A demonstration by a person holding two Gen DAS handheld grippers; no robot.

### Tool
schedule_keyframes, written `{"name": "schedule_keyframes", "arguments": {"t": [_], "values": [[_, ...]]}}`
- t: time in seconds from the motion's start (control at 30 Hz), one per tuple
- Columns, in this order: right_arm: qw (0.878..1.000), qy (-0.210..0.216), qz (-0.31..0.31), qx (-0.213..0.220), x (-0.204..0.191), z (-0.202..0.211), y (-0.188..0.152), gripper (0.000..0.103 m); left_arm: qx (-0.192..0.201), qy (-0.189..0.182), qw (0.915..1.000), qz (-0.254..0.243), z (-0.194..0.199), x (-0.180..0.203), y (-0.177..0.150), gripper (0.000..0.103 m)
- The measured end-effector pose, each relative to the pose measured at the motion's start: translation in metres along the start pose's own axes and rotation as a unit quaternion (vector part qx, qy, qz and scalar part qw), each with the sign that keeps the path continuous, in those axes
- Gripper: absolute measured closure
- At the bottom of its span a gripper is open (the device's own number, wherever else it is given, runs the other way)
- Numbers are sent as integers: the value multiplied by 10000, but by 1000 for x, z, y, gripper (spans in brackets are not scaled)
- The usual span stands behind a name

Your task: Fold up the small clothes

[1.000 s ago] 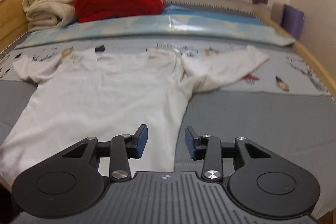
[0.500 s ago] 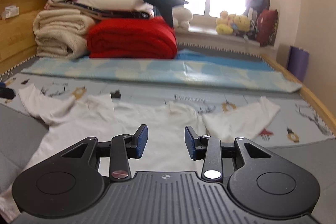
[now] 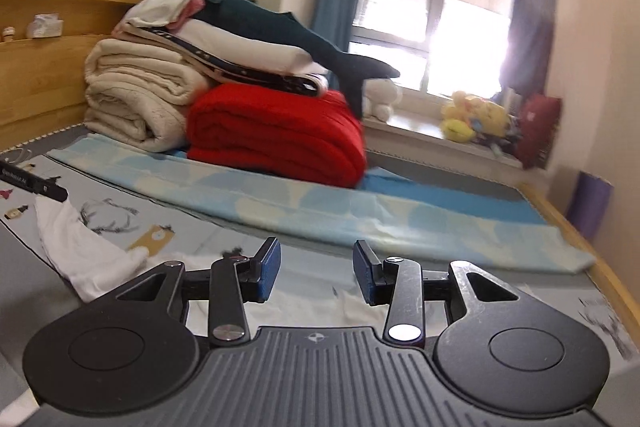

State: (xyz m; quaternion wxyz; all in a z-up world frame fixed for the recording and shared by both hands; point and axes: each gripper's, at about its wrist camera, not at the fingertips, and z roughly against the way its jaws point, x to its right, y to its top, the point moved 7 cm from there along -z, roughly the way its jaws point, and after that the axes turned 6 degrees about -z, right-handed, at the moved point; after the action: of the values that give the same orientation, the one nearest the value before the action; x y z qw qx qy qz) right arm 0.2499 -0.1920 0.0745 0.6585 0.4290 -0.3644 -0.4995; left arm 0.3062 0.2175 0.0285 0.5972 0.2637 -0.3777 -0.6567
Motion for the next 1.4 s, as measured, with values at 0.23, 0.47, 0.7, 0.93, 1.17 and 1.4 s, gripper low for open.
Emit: {"name": "schedule_keyframes", "arguments": {"t": [0.23, 0.47, 0.7, 0.93, 1.17, 1.4], "values": [[9968, -97, -682, -410, 4, -67, -10, 59, -257, 353, 9963, 744, -25, -73, -20, 87], [9948, 276, -665, -716, -22, -94, -27, 59, -251, 496, 9912, 1203, -36, -130, -35, 91], [9952, 445, -506, -703, -30, -109, -32, 65, -186, 796, 9778, 1929, -35, -192, -52, 91], [9936, 631, -499, -796, -31, -113, -34, 65, -110, 1226, 9322, 3404, -33, -272, -95, 86], [9928, 621, -491, -894, -31, -119, -40, 65, 276, 1291, 8928, 4308, -47, -314, -111, 63], [9922, 619, -404, -1009, -33, -125, -48, 65, 511, 1414, 8852, 4403, -64, -322, -104, 66]]}}
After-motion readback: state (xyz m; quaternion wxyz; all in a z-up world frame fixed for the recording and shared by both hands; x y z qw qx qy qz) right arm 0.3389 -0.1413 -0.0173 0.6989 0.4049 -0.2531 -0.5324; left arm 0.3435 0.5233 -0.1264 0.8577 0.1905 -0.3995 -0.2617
